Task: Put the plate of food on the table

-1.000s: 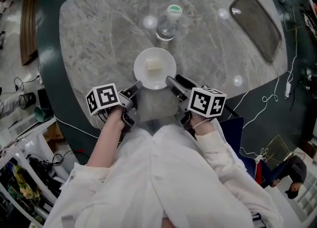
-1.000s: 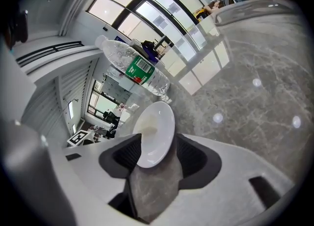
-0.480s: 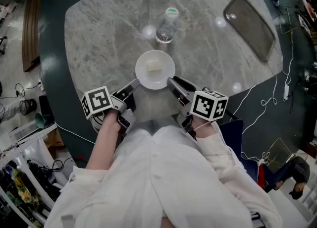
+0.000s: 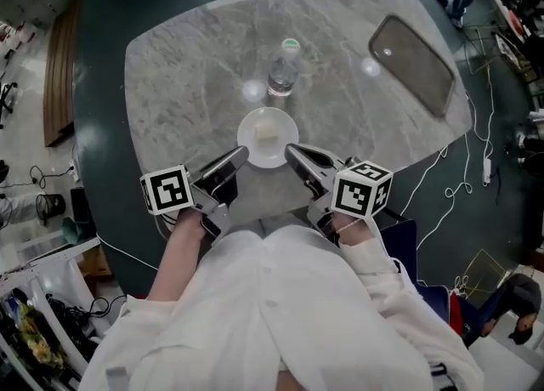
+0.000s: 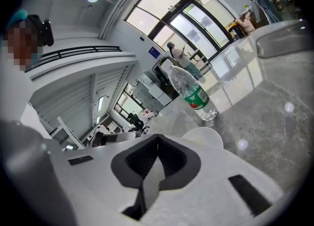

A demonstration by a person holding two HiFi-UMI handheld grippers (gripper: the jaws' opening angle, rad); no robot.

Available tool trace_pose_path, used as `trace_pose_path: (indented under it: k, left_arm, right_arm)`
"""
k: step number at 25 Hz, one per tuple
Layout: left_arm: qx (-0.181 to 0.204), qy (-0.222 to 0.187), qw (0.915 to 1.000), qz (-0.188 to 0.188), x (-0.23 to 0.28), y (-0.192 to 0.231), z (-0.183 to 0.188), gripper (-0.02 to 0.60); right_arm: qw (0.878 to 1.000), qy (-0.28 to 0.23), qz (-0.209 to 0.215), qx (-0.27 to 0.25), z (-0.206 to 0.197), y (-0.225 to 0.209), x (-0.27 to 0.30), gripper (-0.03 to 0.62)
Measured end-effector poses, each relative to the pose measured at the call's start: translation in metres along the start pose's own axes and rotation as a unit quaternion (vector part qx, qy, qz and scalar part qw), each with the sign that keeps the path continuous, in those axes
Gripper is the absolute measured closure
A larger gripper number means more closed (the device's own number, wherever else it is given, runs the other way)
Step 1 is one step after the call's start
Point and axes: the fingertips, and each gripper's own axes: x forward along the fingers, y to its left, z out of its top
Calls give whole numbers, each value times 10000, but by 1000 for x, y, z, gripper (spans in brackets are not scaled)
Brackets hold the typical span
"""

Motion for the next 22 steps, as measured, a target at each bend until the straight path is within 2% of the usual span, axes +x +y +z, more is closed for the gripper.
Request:
trace_pose_path:
  k: [2, 4, 6, 9, 14, 22]
  left_arm:
    - [274, 29, 9995, -129, 0, -14, 3, 548]
    - [720, 89, 9971, -241, 0, -28, 7, 552]
    - [1217, 118, 9919, -329, -3, -39, 12, 552]
    - [1645, 141, 9850, -494, -7, -54, 12, 554]
    - [1900, 258, 9789, -711, -3, -70, 4, 558]
    - [2037, 288, 9765, -645, -3, -72, -4, 561]
  right_arm:
    - [9998, -52, 20, -210, 8, 8, -2, 591]
    - [9992, -122, 101, -369, 17, 17, -2, 591]
    - [9986, -201, 213, -445, 24, 30, -1, 591]
    - [9974, -358, 395, -479, 31, 50, -3, 591]
    - [9949, -477, 577, -681, 40, 64, -5, 591]
    - [9942, -600, 607, -650, 35, 68, -11, 591]
